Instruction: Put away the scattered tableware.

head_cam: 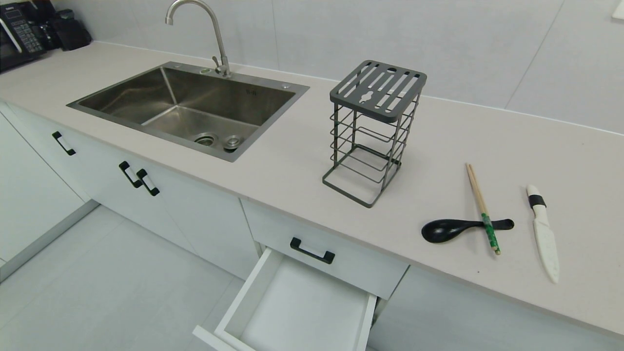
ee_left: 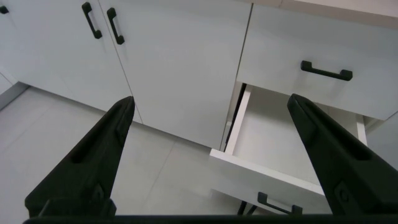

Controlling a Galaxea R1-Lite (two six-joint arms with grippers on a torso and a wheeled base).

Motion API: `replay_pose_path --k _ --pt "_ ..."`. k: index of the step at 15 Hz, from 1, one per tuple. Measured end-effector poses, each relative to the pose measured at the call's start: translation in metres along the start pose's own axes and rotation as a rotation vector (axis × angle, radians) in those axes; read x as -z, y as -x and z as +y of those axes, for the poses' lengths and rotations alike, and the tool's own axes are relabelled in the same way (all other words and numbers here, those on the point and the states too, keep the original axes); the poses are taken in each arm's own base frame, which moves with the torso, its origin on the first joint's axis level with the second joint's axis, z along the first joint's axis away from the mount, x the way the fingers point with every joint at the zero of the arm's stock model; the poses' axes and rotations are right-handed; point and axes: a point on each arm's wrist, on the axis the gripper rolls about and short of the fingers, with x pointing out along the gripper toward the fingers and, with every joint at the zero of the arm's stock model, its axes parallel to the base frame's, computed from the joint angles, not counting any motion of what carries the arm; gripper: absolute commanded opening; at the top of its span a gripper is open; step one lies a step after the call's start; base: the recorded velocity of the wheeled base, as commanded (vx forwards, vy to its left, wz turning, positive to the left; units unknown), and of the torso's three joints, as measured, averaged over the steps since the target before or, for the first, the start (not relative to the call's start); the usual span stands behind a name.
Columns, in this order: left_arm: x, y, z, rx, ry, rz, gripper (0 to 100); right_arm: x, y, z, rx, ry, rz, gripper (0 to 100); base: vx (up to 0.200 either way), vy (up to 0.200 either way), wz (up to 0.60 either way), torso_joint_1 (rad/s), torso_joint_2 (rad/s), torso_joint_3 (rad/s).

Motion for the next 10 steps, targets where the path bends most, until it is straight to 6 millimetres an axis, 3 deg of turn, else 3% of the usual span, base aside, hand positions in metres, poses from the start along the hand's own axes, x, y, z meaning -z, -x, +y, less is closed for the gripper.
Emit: replay_pose_path --k 2,6,10 --pt "0.000 0.000 0.000 0.001 0.000 0.000 100 -0.013 -0.006 0.001 -0.044 0.009 0.025 100 0.000 0.000 0.00 0.000 0.00 0.000" --pt "0.000 0.000 0.000 0.002 0.000 0.000 100 -0.044 -0.036 0.002 -0.165 0.001 0.159 100 0.000 0.000 0.00 0.000 0.00 0.000" --pt "0.000 0.000 0.000 0.001 0.000 0.000 100 -0.062 -0.063 0.003 -0.226 -0.010 0.243 100 0.000 0.000 0.00 0.000 0.00 0.000"
